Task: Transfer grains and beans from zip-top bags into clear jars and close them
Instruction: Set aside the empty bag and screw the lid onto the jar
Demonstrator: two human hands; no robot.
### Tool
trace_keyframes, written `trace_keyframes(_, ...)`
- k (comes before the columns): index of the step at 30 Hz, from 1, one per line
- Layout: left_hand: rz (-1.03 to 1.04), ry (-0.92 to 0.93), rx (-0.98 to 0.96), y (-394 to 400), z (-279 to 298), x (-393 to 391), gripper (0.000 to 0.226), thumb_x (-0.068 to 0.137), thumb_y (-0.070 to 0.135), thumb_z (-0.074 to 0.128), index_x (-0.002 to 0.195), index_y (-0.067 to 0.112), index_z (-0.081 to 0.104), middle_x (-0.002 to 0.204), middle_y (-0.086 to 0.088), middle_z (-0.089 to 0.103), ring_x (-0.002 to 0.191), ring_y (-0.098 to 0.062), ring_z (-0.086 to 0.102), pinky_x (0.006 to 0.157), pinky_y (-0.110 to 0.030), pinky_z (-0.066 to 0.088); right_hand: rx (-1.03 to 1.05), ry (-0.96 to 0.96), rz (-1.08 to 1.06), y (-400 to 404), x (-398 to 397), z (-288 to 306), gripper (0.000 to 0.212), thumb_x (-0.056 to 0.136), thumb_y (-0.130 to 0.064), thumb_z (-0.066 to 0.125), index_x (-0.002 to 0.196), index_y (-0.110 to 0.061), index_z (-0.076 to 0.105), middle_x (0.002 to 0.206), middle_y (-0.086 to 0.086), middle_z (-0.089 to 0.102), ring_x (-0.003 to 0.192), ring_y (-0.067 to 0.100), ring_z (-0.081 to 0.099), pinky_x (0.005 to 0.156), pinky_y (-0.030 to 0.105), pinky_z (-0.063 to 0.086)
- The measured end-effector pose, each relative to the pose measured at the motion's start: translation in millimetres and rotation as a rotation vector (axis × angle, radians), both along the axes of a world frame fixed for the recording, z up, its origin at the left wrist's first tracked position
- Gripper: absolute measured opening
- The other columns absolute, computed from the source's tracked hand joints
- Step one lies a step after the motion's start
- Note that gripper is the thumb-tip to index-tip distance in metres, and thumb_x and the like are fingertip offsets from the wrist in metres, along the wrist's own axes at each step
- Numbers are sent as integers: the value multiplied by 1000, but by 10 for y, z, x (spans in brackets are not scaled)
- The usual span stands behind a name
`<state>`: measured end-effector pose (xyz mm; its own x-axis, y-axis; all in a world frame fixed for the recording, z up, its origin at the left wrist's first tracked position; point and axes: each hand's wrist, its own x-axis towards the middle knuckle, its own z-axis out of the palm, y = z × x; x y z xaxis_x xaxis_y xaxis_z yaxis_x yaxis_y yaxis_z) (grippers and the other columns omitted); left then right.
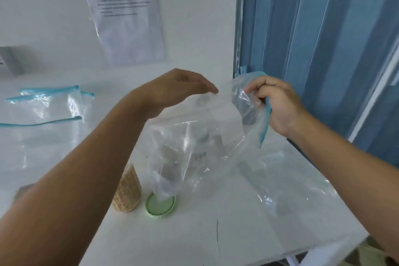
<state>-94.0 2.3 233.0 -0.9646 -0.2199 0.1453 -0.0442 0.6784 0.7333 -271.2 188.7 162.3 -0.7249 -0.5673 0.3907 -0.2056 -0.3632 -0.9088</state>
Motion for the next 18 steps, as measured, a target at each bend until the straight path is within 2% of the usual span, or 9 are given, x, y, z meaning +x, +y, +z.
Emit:
trace_keyframes(2, -47, -100, 116, 93, -95, -238, 24, 104, 35, 61, 112, 26, 82, 130, 20, 70, 128, -7, 58, 111, -29, 39, 20, -16, 21, 193, -140, -30, 58, 82, 19, 38, 61, -19, 78, 73, -3, 72, 76, 18, 50, 66, 21, 40)
trace_keyframes(3, -57, -146, 198, 150, -147, -349, 27, 103, 39, 62, 112, 24, 83, 129, 19, 70, 121, -11, 60, 108, -30, 41, 38, -15, 35, 279, -215, -52, 58, 82, 19, 38, 60, -18, 77, 73, -2, 72, 75, 17, 52, 66, 21, 42)
trace_keyframes(6, -103, -244, 412, 290, -287, -665, 34, 103, 41, 59, 109, 17, 82, 98, 14, 74, 83, -11, 63, 85, -23, 49, 98, 16, 103, 502, -476, -122, 58, 80, 22, 38, 57, -16, 74, 71, 2, 69, 73, 18, 54, 72, 27, 43)
trace_keyframes(7, -125, -262, 454, 354, -323, -759, 35, 101, 41, 58, 108, 16, 82, 97, 10, 74, 77, -9, 65, 79, -21, 50, 120, 30, 132, 566, -564, -135, 58, 81, 23, 38, 55, -17, 73, 70, 2, 68, 71, 17, 56, 72, 27, 45)
trace_keyframes(10, -161, -290, 542, 574, -457, -1056, 35, 92, 44, 60, 98, 21, 86, 108, 1, 74, 75, -6, 63, 70, -17, 51, 183, 53, 232, 710, -876, -158, 59, 82, 22, 38, 52, -17, 69, 67, 3, 65, 67, 16, 59, 71, 27, 48)
trace_keyframes(13, -171, -212, 652, 794, -655, -1337, 27, 95, 33, 63, 94, 17, 85, 98, 2, 78, 84, -7, 68, 74, -17, 55, 257, 95, 295, 799, -1195, -175, 56, 82, 22, 39, 53, -15, 69, 70, 6, 67, 67, 14, 62, 69, 24, 49)
trace_keyframes(15, -117, -81, 779, 935, -799, -1488, 19, 96, 17, 66, 99, 10, 82, 98, -5, 78, 89, -14, 74, 78, -24, 59, 336, 185, 288, 822, -1389, -224, 54, 86, 21, 42, 61, -15, 74, 85, 4, 74, 81, 11, 68, 78, 19, 51)
trace_keyframes(16, -57, -13, 848, 995, -871, -1547, 16, 96, 10, 65, 102, 7, 79, 94, -6, 78, 83, -14, 74, 73, -25, 60, 394, 244, 274, 825, -1484, -266, 51, 90, 17, 46, 70, -17, 78, 97, 0, 76, 93, 8, 69, 87, 19, 50)
trace_keyframes(18, 114, 105, 882, 1070, -1005, -1650, 18, 98, 1, 64, 108, 8, 76, 85, -3, 76, 72, -14, 72, 66, -26, 59, 529, 334, 242, 846, -1655, -375, 45, 99, 1, 55, 91, -33, 83, 127, -10, 66, 123, 2, 58, 107, 24, 41)
